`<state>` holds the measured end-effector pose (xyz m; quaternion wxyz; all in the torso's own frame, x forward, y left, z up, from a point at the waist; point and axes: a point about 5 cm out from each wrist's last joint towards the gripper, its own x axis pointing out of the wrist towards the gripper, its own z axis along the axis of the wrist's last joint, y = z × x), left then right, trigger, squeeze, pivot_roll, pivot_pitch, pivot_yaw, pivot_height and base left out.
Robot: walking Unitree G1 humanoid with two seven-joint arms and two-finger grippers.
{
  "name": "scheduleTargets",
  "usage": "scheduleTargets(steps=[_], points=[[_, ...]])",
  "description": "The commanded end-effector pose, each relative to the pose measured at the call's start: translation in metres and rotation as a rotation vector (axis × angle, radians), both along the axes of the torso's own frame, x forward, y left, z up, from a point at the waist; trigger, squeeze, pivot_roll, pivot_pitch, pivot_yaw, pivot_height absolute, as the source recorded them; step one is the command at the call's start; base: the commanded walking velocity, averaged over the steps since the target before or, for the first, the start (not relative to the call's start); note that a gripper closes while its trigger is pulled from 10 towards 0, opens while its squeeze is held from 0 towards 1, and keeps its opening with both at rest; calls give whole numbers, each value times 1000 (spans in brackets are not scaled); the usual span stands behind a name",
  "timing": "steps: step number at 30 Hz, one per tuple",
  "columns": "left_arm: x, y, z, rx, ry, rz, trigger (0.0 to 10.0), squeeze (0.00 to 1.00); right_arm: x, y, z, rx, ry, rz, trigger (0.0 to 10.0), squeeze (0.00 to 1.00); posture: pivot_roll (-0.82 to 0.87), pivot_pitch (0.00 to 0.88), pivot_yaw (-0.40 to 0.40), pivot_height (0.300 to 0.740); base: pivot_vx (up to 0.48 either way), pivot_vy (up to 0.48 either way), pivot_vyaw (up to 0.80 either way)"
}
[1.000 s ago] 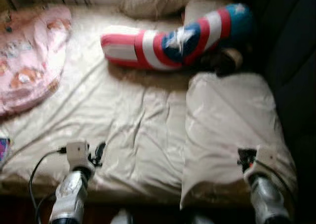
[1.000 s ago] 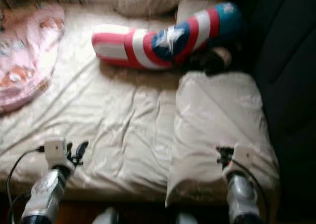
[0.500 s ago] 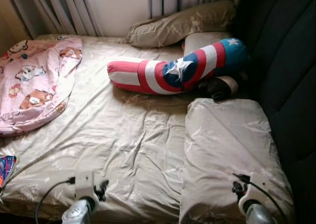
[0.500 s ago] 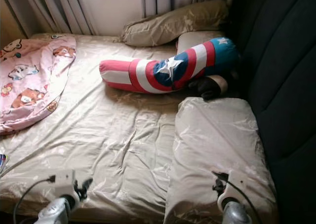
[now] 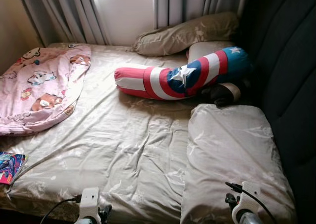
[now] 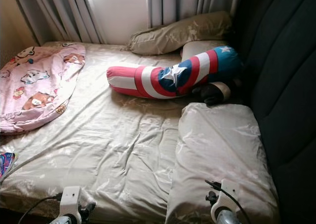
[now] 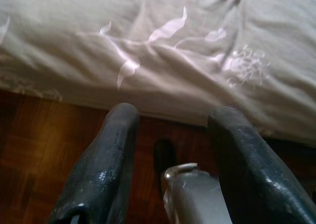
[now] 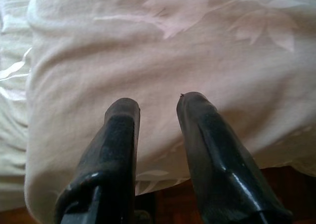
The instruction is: Clean up the room
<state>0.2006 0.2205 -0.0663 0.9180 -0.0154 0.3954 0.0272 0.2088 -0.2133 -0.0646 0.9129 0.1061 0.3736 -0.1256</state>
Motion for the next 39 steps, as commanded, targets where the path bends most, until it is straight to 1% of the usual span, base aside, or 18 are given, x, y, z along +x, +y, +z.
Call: scheduleTargets(steps=[1, 2, 3, 6, 9, 12, 14, 16, 18, 20, 26, 39], points=[[-10, 12, -3, 23, 37, 0, 10000, 0, 0, -3, 0, -5, 17, -1, 10000, 0, -36, 0, -11, 740, 0, 0, 0], [-10, 12, -3, 24, 39, 0, 10000, 0, 0, -4, 0, -6, 17, 0, 10000, 0, -36, 0, -11, 740, 0, 0, 0], [-15, 17, -5, 33, 56, 1, 10000, 0, -1, -6, 0, -8, 25, -13, 10000, 0, -37, 0, -7, 740, 0, 0, 0], [-22, 21, -7, 41, 80, 6, 10000, 0, -2, -9, -1, -10, 33, -20, 10000, 0, -40, 0, -6, 740, 0, 0, 0], [-27, 24, -9, 48, 103, 6, 10000, 0, -3, -7, -2, -10, 41, -21, 10000, 0, -35, 0, -5, 740, 0, 0, 0], [-29, 24, -10, 50, 109, 7, 10000, 0, -3, -4, -2, -9, 43, -20, 10000, 0, -32, 0, -4, 740, 0, 0, 0], [-29, 23, -10, 50, 111, 3, 10000, 0, -1, -3, -1, -1, 31, -30, 10000, 0, -41, 0, 0, 740, 0, 0, 0], [-26, 16, -11, 51, 115, -18, 10000, 0, 2, -3, 1, -1, 21, -35, 10000, 0, -49, 0, 4, 740, 0, 0, 0], [-25, 14, -11, 52, 116, -25, 10000, 0, 2, -4, 1, -1, 18, -39, 10000, 0, -48, 0, 4, 740, 0, 0, 0], [-23, 7, -12, 50, 115, -37, 10000, 0, 2, -4, 1, -7, 25, -40, 10000, 0, -38, 0, 0, 740, 0, 0, 0], [-22, 5, -12, 50, 117, -36, 10000, 0, -1, -3, -1, -8, 44, -30, 10000, 0, -29, 0, -8, 740, 0, 0, 0], [-20, 6, -11, 45, 109, -15, 10000, 0, 0, -3, -1, -13, 61, -16, 10000, 0, -19, 11, -17, 740, 0, 0, 0]])
